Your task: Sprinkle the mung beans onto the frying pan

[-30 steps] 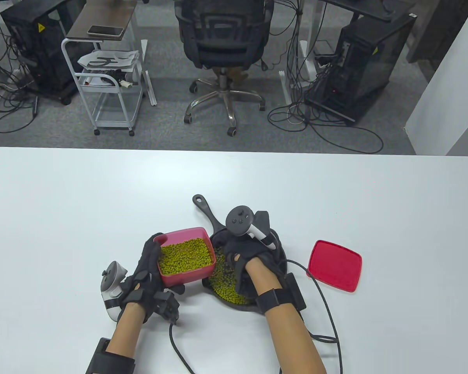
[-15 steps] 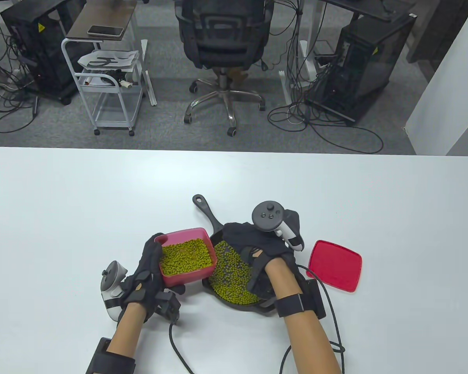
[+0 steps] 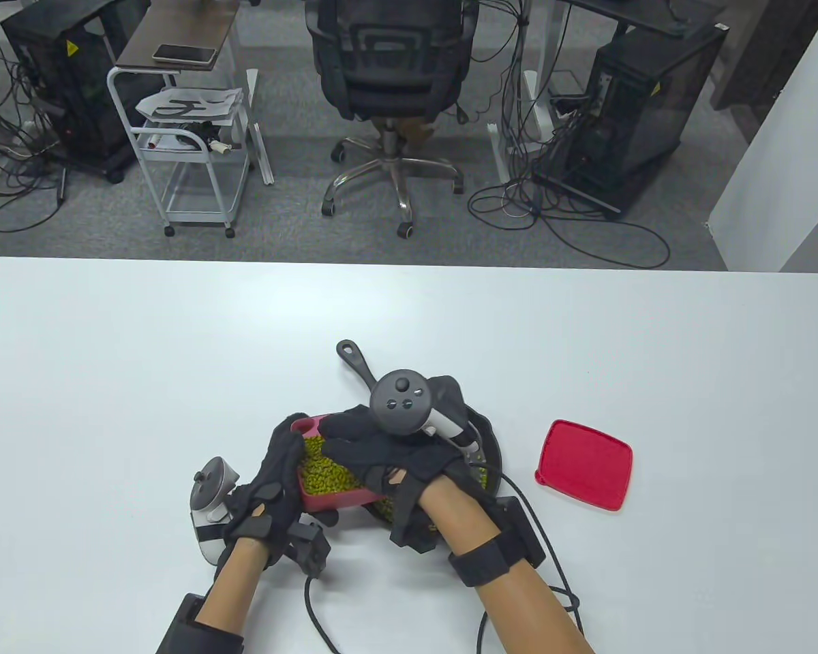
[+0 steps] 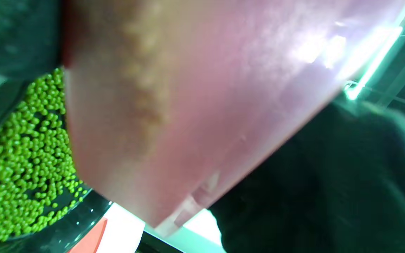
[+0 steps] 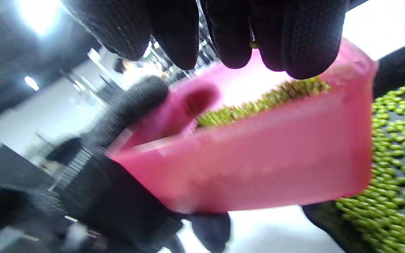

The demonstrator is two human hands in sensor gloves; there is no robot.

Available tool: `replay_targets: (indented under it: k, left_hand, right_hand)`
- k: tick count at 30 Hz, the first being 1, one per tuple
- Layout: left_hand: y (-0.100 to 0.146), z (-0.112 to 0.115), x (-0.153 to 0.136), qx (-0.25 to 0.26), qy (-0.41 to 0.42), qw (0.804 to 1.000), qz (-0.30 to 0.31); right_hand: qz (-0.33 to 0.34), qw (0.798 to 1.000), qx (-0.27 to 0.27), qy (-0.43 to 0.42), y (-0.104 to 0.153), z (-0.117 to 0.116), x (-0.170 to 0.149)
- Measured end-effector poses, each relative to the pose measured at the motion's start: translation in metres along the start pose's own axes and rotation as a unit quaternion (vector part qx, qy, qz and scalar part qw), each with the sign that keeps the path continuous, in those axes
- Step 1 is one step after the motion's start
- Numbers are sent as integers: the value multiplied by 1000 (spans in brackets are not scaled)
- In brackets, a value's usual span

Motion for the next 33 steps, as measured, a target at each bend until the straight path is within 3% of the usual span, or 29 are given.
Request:
replay_targets:
  k: [3, 4, 10, 19, 26, 33]
  left_hand:
    - [0, 2, -1, -1, -9, 1000, -4]
    - [-1, 2, -1, -3, -5, 1000, -3]
    - [-3, 3, -4, -8, -10, 1000, -8]
    - [-3, -1, -5, 11, -4, 1000, 0]
    - [-6, 0, -9, -5, 11, 1000, -7]
    - [-5, 2, -8, -6, 2, 1000, -17]
  right_hand:
    - [-23, 998, 50, 33, -11, -16, -1]
    - [-41, 994, 97, 25, -15, -26, -3]
    - [-71, 986, 144, 47, -26, -38, -1]
    - [-62, 990, 124, 31, -38, -42, 8]
    - [-61, 995, 55, 54, -41, -40, 15]
    - [-52, 997, 54, 33, -41, -36, 9]
Point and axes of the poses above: the tracker on the back of each hand, its own x axis roughly to the thumb side, its own y axis roughly from the fingertips to the wrist, z = x × y, the point moved 3 cm from there along -y, roughly from the wrist to the fingertips, and after that the axes turned 6 degrees about -z, right-handed, at the moved point
